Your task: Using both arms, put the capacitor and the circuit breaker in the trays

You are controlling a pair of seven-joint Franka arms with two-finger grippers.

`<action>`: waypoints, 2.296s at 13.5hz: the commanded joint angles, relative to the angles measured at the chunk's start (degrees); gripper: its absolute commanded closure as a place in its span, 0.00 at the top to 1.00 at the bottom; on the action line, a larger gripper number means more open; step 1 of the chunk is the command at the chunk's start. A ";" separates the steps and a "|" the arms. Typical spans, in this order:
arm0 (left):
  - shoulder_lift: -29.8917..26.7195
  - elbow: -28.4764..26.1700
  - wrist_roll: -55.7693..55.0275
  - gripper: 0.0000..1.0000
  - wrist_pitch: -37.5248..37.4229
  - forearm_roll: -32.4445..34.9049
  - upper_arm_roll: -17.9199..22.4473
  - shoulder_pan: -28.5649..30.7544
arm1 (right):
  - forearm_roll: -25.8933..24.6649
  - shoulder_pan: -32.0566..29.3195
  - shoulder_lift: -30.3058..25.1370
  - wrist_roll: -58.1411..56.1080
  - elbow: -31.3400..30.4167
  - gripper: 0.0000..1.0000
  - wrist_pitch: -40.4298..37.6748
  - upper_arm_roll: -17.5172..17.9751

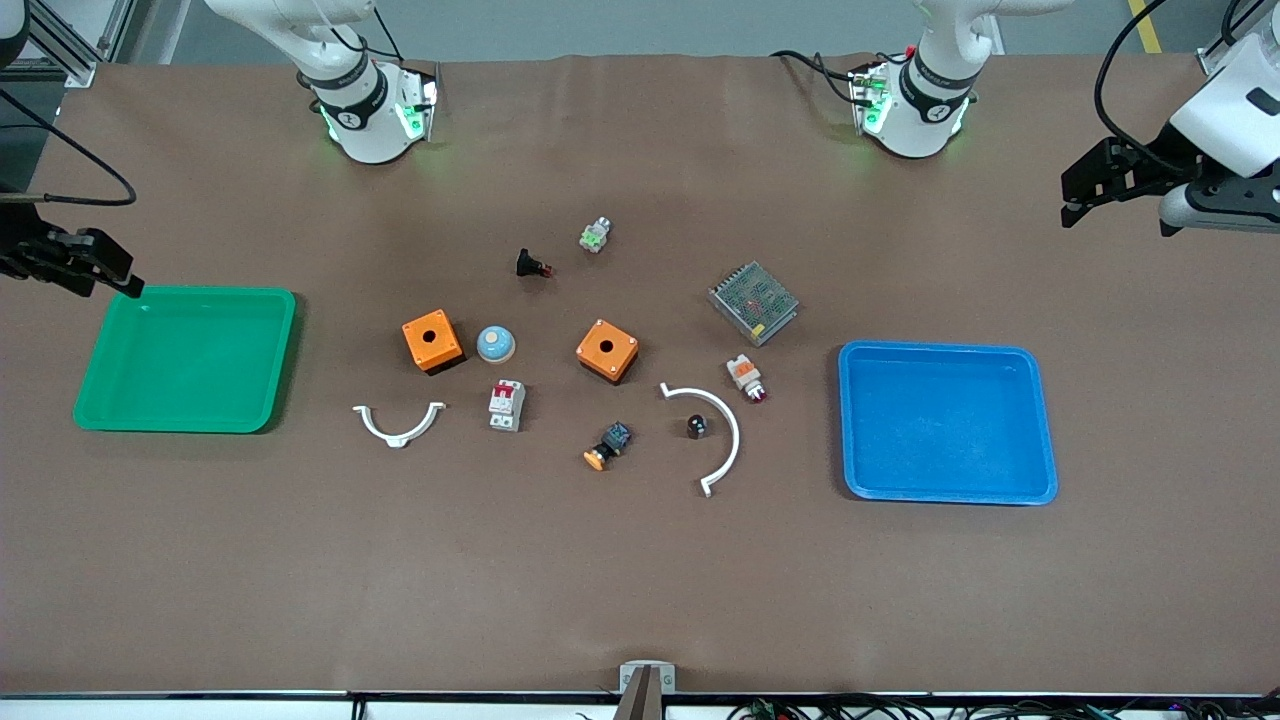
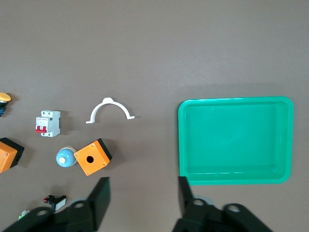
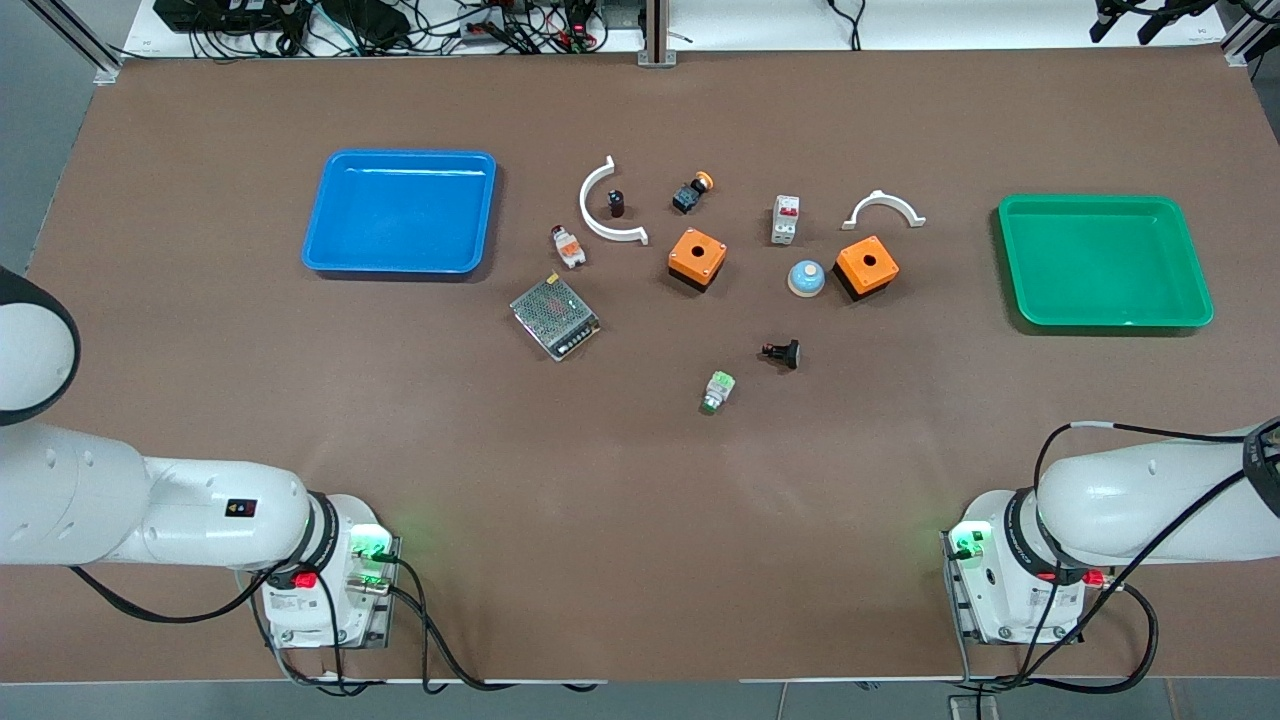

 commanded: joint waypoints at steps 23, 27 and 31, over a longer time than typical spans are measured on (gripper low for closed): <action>41.16 1.85 -35.85 0.90 44.56 -0.10 -2.09 -24.76 | 11.33 -2.75 10.29 0.49 0.19 0.99 -0.02 0.36; 44.77 1.94 -37.89 0.76 49.66 -0.19 -1.91 -26.69 | 7.82 4.27 14.51 0.92 0.27 0.99 0.24 0.45; 47.59 2.38 -38.94 0.70 52.04 -0.19 -1.82 -28.19 | 7.91 9.72 18.38 7.24 0.28 0.99 5.94 0.45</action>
